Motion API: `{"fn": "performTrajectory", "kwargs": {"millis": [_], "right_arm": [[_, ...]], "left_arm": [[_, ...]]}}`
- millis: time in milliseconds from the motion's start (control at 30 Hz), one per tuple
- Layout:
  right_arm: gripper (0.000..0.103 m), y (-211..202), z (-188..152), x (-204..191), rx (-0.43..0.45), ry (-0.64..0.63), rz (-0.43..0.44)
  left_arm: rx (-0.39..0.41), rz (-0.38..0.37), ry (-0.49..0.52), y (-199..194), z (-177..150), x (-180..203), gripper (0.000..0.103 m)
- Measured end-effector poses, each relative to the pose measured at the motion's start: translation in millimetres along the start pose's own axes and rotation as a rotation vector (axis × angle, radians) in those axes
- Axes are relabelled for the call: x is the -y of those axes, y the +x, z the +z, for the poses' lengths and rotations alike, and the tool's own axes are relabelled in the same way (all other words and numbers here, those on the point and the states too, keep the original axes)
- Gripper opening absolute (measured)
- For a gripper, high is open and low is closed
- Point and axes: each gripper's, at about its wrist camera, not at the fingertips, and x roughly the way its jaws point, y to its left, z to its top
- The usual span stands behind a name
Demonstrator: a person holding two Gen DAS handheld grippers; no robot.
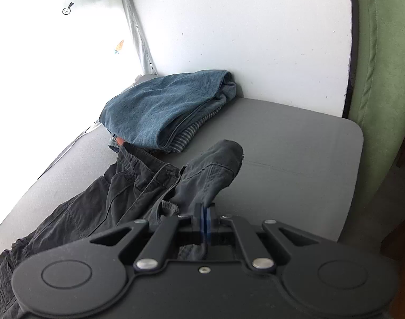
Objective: Fold clothes
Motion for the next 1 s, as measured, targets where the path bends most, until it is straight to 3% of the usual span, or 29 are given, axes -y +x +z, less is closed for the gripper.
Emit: {"fn": "performTrajectory", "kwargs": {"millis": [200,400,533,700,733,800,867,900,933,967,1000], "right_arm": [[0.002,3.5,15.9,-23.0,0.014,-0.006,0.02],[0.002,26.3,50.3,-69.0,0.049,0.027,0.079],[0.002,58.5,74.3,-118.2,0.061,0.011,0.093],[0.003,145.1,98.4,-194.5,0.036,0.012,0.058],[0.005,167.4,100.1,-210.1,0.037,-0.005,0.026],[0.036,202.9,101.4,-242.0,-0.028,-0.088,-0.057],[0.041,210.0,95.6,-267.4,-0.042,-0.173,-0.054],[0.057,202.0,86.1,-276.5,-0.014,-0.237,-0.019],[0.065,193.1,75.2,-285.2,0.015,-0.309,0.01],[0.077,184.6,61.9,-292.3,0.036,-0.383,0.018],[0.078,177.8,46.8,-298.1,0.043,-0.456,0.012]], "left_arm": [[0.006,0.005,-0.041,15.3,6.5,13.6,0.003],[0.054,-0.022,-0.035,58.0,29.8,73.6,0.003],[0.073,-0.067,-0.015,109.2,48.2,138.9,0.003],[-0.019,-0.045,0.037,225.5,65.1,232.0,0.007],[-0.073,-0.018,0.095,256.8,62.2,250.1,0.018],[-0.201,0.017,0.188,298.7,52.8,280.0,0.033],[-0.175,-0.077,0.205,296.2,38.8,292.6,0.035],[-0.139,-0.122,0.238,286.2,29.3,294.9,0.051],[-0.103,-0.161,0.272,276.2,19.6,297.0,0.073],[-0.075,-0.168,0.314,266.0,8.4,297.1,0.081],[-0.056,-0.173,0.36,256.6,-2.7,296.7,0.084]]}}
